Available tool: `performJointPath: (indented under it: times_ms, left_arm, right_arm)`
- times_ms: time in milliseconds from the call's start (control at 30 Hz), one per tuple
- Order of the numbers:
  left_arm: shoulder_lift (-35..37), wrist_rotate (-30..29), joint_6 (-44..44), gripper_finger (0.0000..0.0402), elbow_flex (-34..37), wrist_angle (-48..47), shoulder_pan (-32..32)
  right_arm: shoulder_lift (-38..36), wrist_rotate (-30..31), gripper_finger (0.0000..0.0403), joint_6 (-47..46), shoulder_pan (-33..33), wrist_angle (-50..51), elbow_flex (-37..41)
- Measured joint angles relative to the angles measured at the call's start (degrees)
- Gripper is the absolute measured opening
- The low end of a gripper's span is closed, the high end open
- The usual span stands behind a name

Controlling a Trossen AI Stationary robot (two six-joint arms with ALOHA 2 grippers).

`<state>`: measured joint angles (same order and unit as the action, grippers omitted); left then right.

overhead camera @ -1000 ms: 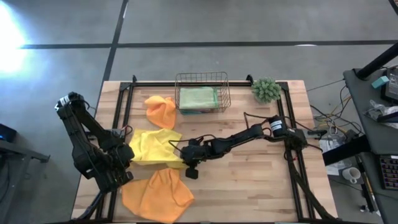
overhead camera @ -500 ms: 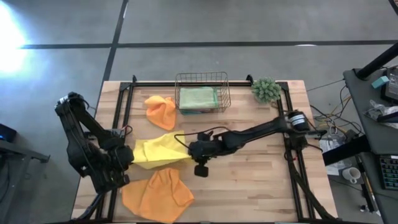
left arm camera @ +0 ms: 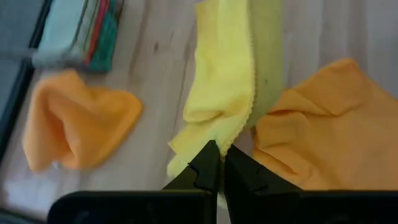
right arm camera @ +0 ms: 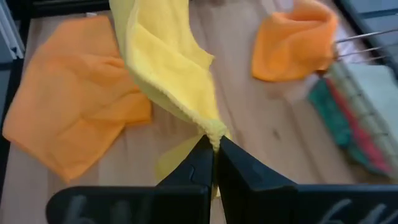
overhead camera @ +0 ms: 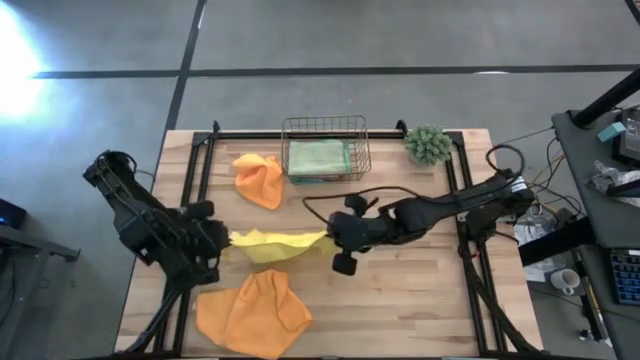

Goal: Fold microfiber towels
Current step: Fold the yellow microfiber cloth

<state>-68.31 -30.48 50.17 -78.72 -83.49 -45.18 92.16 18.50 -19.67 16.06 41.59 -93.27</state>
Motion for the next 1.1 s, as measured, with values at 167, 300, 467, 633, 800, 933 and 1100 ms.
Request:
performJointPath:
  times_ms: [167,300,467,633,800,933,1100]
  left_arm:
    - [0.00,-0.03,-11.87,0.0000,-4.52,1.97,4.32]
    - [0.00,-0.21,-16.50,0.0000,-7.97,2.06,7.45]
    - [-0.41,0.14,-17.94,0.0000,-11.41,2.38,10.93]
    - [-2.83,0.66,-19.30,0.0000,-12.88,3.46,13.30]
    - [-7.65,1.66,-22.84,0.0000,-13.27,3.31,17.78]
    - [-11.09,1.38,-27.30,0.0000,-14.57,3.32,21.89]
    - [-14.54,1.25,-34.44,0.0000,-17.49,3.44,27.93]
  right_arm:
    - [-0.17,1.57,0.0008,-0.78,0.99,13.78,-8.20]
    - [0.25,7.10,0.0008,-1.31,1.96,23.03,-14.25]
    - [0.49,8.21,0.0008,-3.40,3.26,30.62,-20.40]
    - [0.52,11.27,0.0008,-6.56,5.27,35.00,-22.69]
    - [0.70,12.37,0.0008,-11.56,5.70,43.71,-22.64]
    - [0.63,13.44,0.0008,-13.59,5.68,48.59,-21.15]
    - [-0.89,17.65,0.0008,-8.82,5.07,48.49,-19.54]
